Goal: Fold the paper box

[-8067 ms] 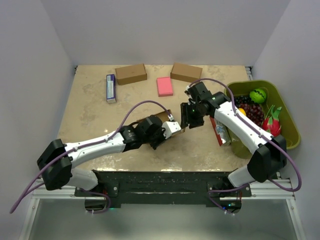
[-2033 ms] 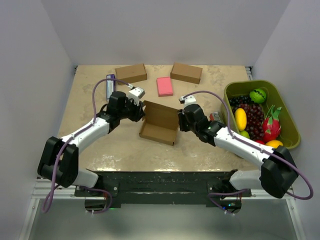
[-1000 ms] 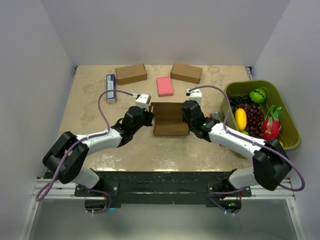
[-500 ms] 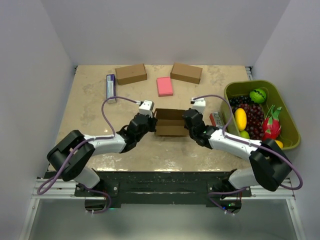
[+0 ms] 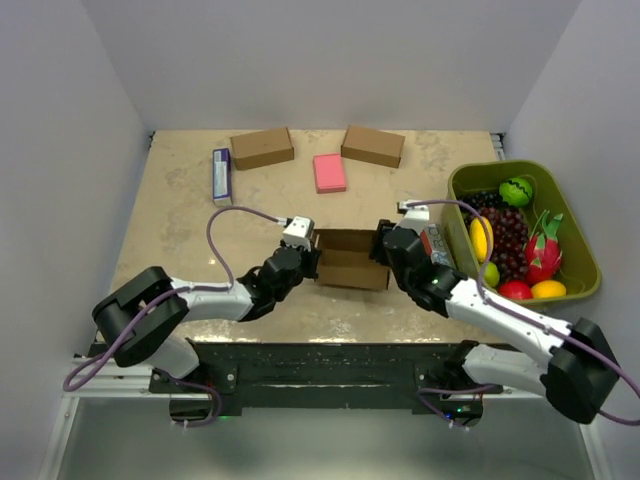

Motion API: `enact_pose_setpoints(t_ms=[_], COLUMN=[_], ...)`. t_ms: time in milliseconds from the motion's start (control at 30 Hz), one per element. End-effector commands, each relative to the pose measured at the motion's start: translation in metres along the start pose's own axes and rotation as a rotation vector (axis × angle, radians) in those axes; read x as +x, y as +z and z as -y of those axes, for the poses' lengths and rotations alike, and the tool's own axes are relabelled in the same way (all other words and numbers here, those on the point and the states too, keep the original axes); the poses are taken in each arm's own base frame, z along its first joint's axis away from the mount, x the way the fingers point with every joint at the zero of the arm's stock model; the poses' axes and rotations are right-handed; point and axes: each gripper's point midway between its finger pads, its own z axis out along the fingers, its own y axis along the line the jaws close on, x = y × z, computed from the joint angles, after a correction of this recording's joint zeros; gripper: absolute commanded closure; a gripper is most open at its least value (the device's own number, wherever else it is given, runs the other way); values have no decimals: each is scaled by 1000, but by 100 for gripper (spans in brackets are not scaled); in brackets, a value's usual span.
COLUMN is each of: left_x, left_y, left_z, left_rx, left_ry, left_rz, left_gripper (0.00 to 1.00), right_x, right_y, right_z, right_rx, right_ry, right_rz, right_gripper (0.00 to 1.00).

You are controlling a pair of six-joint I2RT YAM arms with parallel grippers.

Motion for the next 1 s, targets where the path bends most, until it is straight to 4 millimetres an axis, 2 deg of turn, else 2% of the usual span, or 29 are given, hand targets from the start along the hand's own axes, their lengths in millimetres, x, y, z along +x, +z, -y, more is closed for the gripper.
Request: enact_pose_setpoints(t_ms=[0,33,167,233,333,467,567,633,700,767,833,967], left_x=[5,7,11,12,17,22,24,26,30,32,34,41], left_y=[-11,-11,-12,-14,-15,-16,-17,-19,-22,-24,-26,-30], left_z=[-1,-1,-2,-4,-7,-10,-10,-8,-9,-8,-8,-10], left_rx=[-21,-21,-41,-60,-78,-93,-91,-81,-66,-54,-51,-46], left_ry=[43,51,69,81,98,111,121,130,147,150,154,157], left_rz=[10,7,6,14,6,-1,-1,4,3,5,0,-15], left_gripper=[100,100,100,100,100,100,100,100,100,100,100,100], right_x=[-12,-17,-14,-20,-29,-59,-74,-83,-76,-79,-68,-39], right_y=[-22,-29,-45,-54,-66,-89,-99,-100,-88,-83,-68,-56], right_z=[0,1,7,5,-8,-20,-26,-30,-38,-50,-60,-73], right_rx=[-46,-63,-89,-126,-226,-345,-389,-390,-377,-385,-369,-412], right_ry=[33,42,45,61,65,93,108,128,118,120,128,174], right_rz=[2,12,-9,2,24,109,149,163,118,91,35,-46], right_gripper=[44,43,41,41,41,41,40,40,40,41,45,51])
